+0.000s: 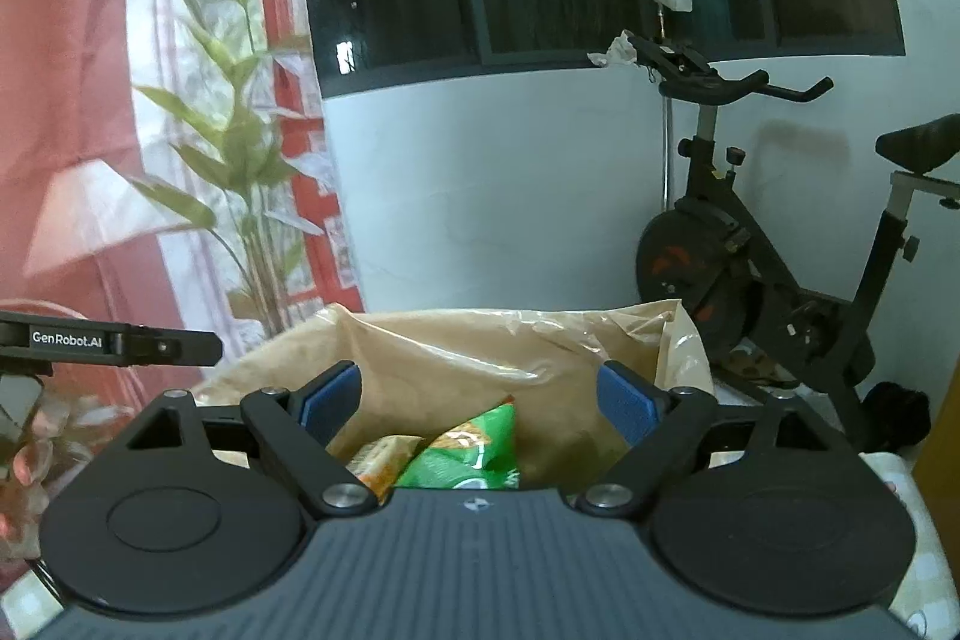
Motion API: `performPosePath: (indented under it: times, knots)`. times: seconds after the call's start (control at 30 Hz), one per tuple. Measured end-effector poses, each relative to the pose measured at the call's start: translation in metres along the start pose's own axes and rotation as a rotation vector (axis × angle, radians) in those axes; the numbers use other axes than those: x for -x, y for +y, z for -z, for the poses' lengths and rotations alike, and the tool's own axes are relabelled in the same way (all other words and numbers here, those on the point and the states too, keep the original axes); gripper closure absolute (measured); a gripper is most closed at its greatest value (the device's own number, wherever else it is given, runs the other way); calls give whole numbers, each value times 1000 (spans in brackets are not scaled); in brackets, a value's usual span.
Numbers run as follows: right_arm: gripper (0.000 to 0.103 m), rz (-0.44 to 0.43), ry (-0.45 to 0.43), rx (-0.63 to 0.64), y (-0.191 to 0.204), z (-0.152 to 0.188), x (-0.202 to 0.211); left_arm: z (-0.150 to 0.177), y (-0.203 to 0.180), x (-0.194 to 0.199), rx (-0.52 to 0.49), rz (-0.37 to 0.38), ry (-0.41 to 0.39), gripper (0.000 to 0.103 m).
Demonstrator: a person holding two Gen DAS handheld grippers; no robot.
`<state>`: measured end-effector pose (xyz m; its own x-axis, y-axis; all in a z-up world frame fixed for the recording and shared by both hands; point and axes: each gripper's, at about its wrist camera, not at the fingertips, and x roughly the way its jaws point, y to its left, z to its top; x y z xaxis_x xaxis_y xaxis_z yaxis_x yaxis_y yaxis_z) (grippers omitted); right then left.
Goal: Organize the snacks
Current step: 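Open both grippers to drop the packs into the box, then grasp a cracker pack with the left gripper while the right grasps an orange chip bag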
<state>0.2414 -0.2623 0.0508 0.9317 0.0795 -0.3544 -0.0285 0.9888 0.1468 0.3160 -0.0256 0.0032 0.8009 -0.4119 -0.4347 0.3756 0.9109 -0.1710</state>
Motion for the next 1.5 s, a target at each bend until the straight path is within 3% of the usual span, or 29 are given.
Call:
performPosePath:
  times: [0.2, 0.37, 0.43, 0.67, 0.83, 1.07, 1.13, 1.3, 1.37, 1.47, 1.5]
  knots:
    - [15, -29, -20, -31, 5, 12, 40, 21, 15, 45, -26, -12, -1, 40]
    - [14, -20, 13, -11, 17, 48, 59, 61, 30, 63, -3, -46, 28, 40]
    - [8, -34, 47, -31, 23, 69, 60, 80, 34, 65, 19, -49, 52, 40]
    - [7, -86, 248, -52, 53, 134, 47, 143, 32, 58, 51, -53, 148, 40]
    - [7, -134, 382, -56, 72, 164, 35, 166, 31, 53, 71, -51, 186, 40]
    - [5, -85, 490, -55, 72, 181, 22, 196, 16, 52, 64, -16, 228, 40]
    - [0, -93, 508, -98, 66, 186, 20, 204, 13, 49, 64, -6, 256, 40]
    - [0, -112, 560, -170, 58, 198, 12, 221, 4, 44, 66, 20, 312, 40]
    - [0, -119, 542, -185, 55, 199, 13, 224, 1, 43, 59, 25, 324, 40]
    - [6, -137, 513, -213, 47, 196, 17, 228, -3, 43, 48, 37, 335, 40]
    - [13, -132, 499, -210, 46, 194, 20, 229, -5, 42, 40, 41, 340, 40]
